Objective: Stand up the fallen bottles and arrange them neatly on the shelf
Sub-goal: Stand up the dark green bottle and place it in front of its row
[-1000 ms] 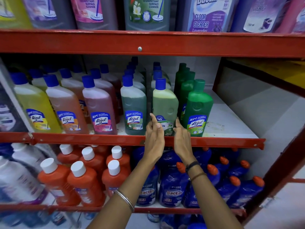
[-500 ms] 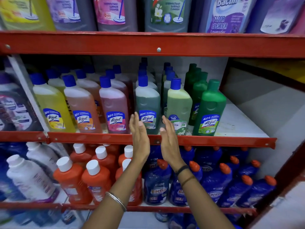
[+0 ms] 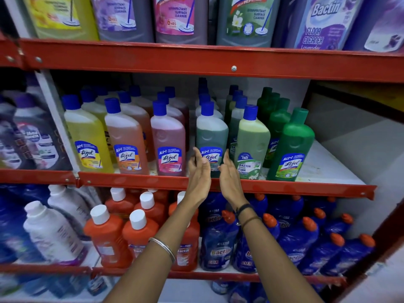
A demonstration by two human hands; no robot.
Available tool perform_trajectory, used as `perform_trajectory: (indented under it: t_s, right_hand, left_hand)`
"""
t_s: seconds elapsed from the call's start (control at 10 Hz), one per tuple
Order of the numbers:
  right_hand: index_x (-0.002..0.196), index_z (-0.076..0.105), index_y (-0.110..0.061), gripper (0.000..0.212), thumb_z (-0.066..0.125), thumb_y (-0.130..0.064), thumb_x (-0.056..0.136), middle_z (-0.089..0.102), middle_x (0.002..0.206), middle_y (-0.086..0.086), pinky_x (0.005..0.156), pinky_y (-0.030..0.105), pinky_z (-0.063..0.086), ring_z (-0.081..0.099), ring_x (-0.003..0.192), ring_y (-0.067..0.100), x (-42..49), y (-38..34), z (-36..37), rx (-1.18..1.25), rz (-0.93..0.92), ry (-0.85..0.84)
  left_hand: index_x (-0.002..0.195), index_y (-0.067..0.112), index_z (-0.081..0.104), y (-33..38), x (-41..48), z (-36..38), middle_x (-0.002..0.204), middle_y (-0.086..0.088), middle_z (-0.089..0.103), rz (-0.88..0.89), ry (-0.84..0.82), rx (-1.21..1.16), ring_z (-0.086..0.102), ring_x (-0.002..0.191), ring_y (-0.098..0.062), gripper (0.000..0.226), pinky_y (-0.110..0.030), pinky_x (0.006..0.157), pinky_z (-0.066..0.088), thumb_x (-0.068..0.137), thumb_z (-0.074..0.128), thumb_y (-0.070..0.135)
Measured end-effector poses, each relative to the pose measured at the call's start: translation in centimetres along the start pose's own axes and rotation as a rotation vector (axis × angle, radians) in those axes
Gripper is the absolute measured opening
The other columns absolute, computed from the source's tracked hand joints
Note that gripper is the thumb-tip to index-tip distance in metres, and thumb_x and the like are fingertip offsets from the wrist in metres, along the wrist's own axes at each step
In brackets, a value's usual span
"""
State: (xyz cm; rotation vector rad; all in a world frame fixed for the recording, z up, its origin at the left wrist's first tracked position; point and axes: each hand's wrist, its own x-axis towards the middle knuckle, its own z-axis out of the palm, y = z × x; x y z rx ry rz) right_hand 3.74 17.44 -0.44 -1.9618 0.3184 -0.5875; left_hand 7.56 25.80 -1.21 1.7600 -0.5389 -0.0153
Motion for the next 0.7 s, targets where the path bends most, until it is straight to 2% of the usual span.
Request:
perform_trajectory:
  t_s: [0.1,0.2,0.3,0.4,0.5,0.6,0.7]
  right_hand:
    - [0.149,0.011,-0.014,0.055,0.026,-0.018,0.097,0.021,0.158,0.01,0.113,0.028,0.018,0.022,0.144,0.021,-0.4,0.0,0.3,-0.007,-0.003,0.02]
    - [0.149,0.011,-0.015,0.054,0.026,-0.02,0.097,0.023,0.157,0.01,0.116,0.037,0.02,0.023,0.143,0.024,-1.1,-0.1,0.4,-0.038,-0.005,0.031]
    - [0.149,0.012,-0.017,0.054,0.026,-0.021,0.097,0.024,0.157,0.009,0.114,0.035,0.021,0.025,0.141,0.024,-1.3,-0.3,0.4,-0.052,0.007,0.032]
    - [0.15,0.012,-0.016,0.054,0.026,-0.022,0.097,0.027,0.155,0.011,0.11,0.032,0.023,0.029,0.139,0.025,-1.5,-0.8,0.5,-0.061,0.022,0.048]
    - [0.15,0.011,-0.013,0.058,0.027,-0.025,0.096,0.03,0.153,0.015,0.112,0.039,0.026,0.032,0.136,0.029,-1.9,-1.6,0.5,-0.08,0.046,0.04]
    - [0.149,0.012,-0.007,0.061,0.03,-0.032,0.097,0.029,0.153,0.017,0.113,0.04,0.025,0.029,0.139,0.031,-2.0,-1.6,0.1,-0.116,0.079,-0.033]
    - [0.142,0.032,-0.001,0.062,0.03,-0.043,0.096,0.041,0.146,0.021,0.108,0.033,0.031,0.037,0.136,0.032,-3.0,-2.1,-1.3,-0.194,0.04,0.012]
  left_hand:
    - [0.146,0.026,-0.005,0.0,-0.5,-0.2,0.154,-0.01,0.012,0.002,0.011,-0.021,0.017,0.143,-0.022,0.066,-0.023,0.105,0.013,0.09,0.014,0.055]
    - [0.146,0.026,-0.005,-0.1,-1.2,-0.6,0.153,-0.01,0.013,0.008,0.013,-0.018,0.017,0.142,-0.02,0.079,-0.024,0.107,0.013,0.082,0.014,0.067]
    - [0.146,0.027,-0.005,0.2,-1.6,-1.0,0.153,-0.009,0.012,-0.004,-0.008,-0.028,0.017,0.143,-0.021,0.086,-0.024,0.107,0.014,0.074,0.012,0.071]
    - [0.146,0.027,-0.006,0.2,-1.6,-1.1,0.152,-0.01,0.012,-0.004,-0.019,-0.013,0.02,0.141,-0.022,0.077,-0.023,0.105,0.015,0.08,0.015,0.06]
    - [0.146,0.026,-0.008,0.5,-1.8,-1.2,0.153,-0.011,0.009,-0.008,-0.035,0.024,0.018,0.142,-0.024,0.069,-0.026,0.107,0.016,0.089,0.02,0.055]
    - [0.146,0.024,-0.007,0.4,-2.2,-1.0,0.156,-0.01,0.003,-0.012,-0.081,0.069,0.011,0.145,-0.025,0.064,-0.031,0.112,0.014,0.095,0.023,0.048]
    - [0.147,0.018,0.007,1.9,-3.9,-1.7,0.158,-0.008,0.008,0.049,0.05,0.064,0.007,0.146,-0.022,0.062,-0.038,0.119,0.011,0.095,0.025,0.047]
